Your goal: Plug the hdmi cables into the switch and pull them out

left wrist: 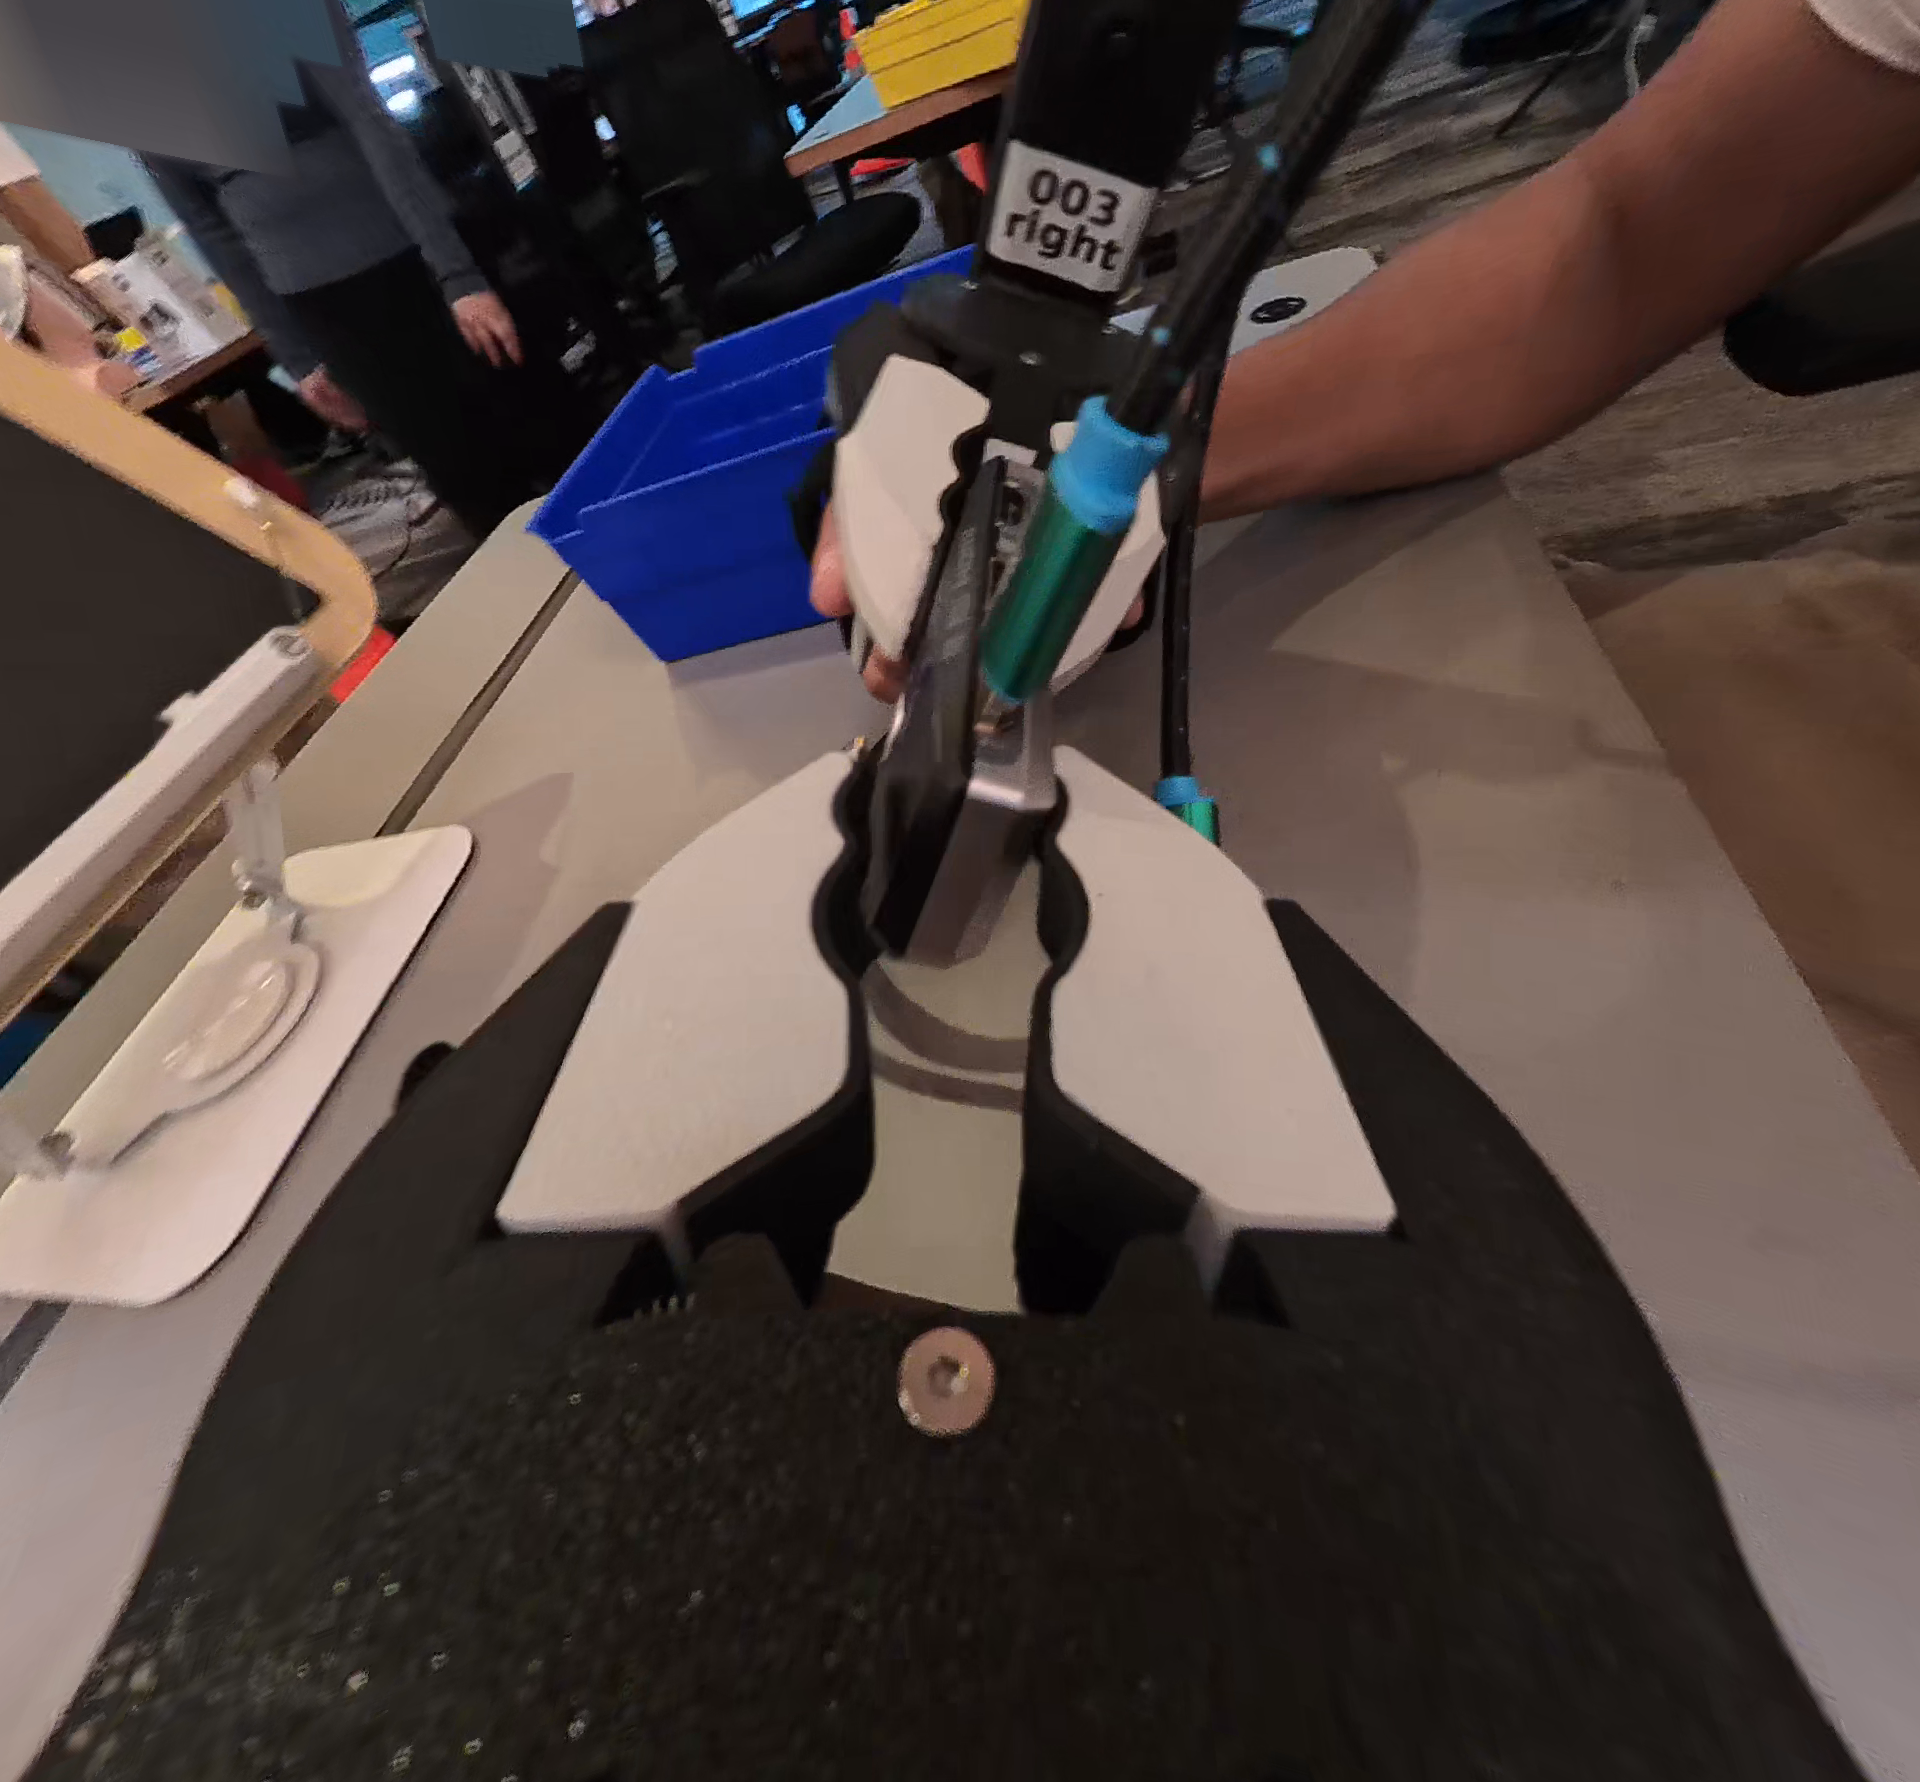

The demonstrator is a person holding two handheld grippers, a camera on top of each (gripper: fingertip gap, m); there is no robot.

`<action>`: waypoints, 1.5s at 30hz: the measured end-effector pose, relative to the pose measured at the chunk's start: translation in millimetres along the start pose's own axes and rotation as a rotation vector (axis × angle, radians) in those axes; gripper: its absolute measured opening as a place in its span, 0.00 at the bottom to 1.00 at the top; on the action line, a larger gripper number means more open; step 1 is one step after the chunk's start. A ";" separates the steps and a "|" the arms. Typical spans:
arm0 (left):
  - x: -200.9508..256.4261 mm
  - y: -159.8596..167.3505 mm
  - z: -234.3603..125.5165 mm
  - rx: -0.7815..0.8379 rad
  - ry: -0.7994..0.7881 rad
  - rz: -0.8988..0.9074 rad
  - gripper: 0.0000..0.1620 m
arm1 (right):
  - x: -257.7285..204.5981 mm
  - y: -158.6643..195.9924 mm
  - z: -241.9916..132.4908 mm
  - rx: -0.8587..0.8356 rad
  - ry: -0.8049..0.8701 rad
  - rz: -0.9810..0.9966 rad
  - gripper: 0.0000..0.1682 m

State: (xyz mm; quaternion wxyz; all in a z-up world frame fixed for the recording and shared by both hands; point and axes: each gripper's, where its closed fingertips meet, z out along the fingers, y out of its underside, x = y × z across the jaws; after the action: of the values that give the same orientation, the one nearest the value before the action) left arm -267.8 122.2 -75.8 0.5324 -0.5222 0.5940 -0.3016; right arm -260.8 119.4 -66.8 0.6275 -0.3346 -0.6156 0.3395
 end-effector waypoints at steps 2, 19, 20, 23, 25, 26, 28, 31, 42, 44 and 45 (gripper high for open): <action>-0.7 -1.7 6.4 0.052 -0.026 0.052 0.15 | -0.2 1.7 -0.5 0.003 -0.011 0.017 0.12; -31.2 13.0 -8.7 0.065 -0.350 0.183 0.13 | 85.3 -2.2 -40.9 -0.733 0.260 -0.016 0.40; -30.5 11.6 -8.8 0.071 -0.359 0.183 0.13 | 85.1 -6.7 -50.3 -0.773 0.263 -0.046 0.39; -26.6 12.5 -3.3 0.052 -0.382 0.213 0.13 | 96.1 -17.1 -88.3 -0.907 0.345 -0.050 0.34; -23.8 17.1 2.9 0.000 -0.416 0.277 0.13 | 113.6 -31.4 -124.2 -0.998 0.489 -0.022 0.37; -22.2 20.0 6.5 -0.031 -0.433 0.311 0.13 | 118.3 -46.1 -137.8 -0.996 0.576 0.013 0.37; -18.1 27.5 14.6 -0.100 -0.456 0.393 0.13 | 105.0 -78.1 -144.7 -0.912 0.663 0.131 0.34; -18.6 34.7 22.8 -0.171 -0.512 0.423 0.13 | 25.0 -100.9 -105.9 -0.701 0.522 0.426 0.32; -8.9 32.9 39.0 -0.212 -0.577 0.419 0.13 | -49.2 9.6 -22.5 -0.270 0.848 0.865 0.21; -6.6 33.1 40.2 -0.214 -0.574 0.430 0.13 | -36.0 6.8 -23.0 -0.240 0.903 0.810 0.21; -6.6 33.8 40.2 -0.219 -0.574 0.432 0.13 | -31.8 2.8 -22.3 -0.221 0.904 0.785 0.21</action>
State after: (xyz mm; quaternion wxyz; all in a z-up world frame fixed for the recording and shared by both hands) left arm -240.7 145.6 -114.8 0.6695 -0.5022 0.5457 0.0416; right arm -238.9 94.2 -86.9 0.6163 -0.7107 -0.1504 0.3040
